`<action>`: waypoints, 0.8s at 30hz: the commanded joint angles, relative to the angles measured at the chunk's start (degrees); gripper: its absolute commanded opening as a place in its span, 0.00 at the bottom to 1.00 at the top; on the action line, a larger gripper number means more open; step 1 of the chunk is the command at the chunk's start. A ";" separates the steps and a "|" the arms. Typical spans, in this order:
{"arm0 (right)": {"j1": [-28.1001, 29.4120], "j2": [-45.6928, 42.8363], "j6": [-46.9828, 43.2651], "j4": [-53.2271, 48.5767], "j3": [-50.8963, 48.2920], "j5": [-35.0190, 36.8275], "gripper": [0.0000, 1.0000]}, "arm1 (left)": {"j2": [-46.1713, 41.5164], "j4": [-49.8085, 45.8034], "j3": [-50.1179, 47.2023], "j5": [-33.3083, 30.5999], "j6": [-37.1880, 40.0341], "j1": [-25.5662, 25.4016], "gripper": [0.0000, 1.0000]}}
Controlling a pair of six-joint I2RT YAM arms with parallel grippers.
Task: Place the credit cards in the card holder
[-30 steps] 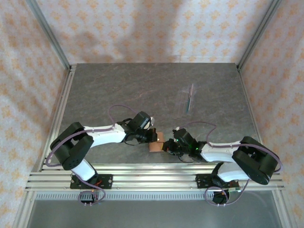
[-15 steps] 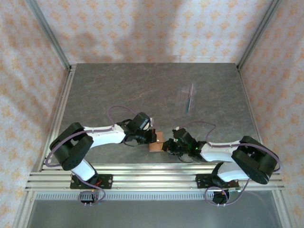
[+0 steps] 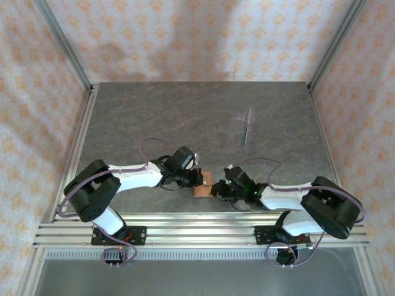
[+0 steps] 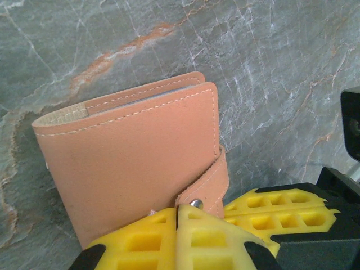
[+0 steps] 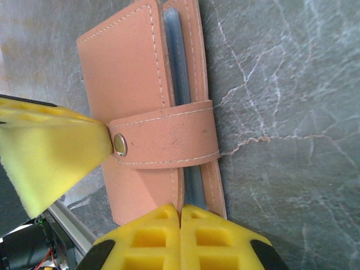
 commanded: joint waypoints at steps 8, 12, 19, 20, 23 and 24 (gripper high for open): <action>0.05 -1.06 -2.98 -11.16 2.42 4.06 0.06 | 2.34 1.91 -2.05 -0.87 -0.11 -0.04 0.00; 0.05 -3.23 -3.42 -13.88 3.26 4.89 0.14 | 3.03 2.55 -2.27 -0.83 0.04 -0.04 0.00; -0.08 -8.19 -5.09 -21.16 6.53 5.33 0.22 | 4.44 4.31 -2.88 -0.14 -0.38 0.05 0.00; -0.25 -9.49 -5.80 -23.13 7.84 5.37 0.22 | 4.45 4.31 -2.88 -0.14 -0.31 0.08 0.00; -0.72 -10.29 -7.32 -26.69 11.59 4.51 0.21 | 4.22 4.48 -3.08 -0.22 -0.29 0.13 0.00; -1.10 -9.57 -7.42 -27.31 12.93 3.91 0.19 | 4.16 4.48 -2.98 -0.23 -0.25 0.13 0.00</action>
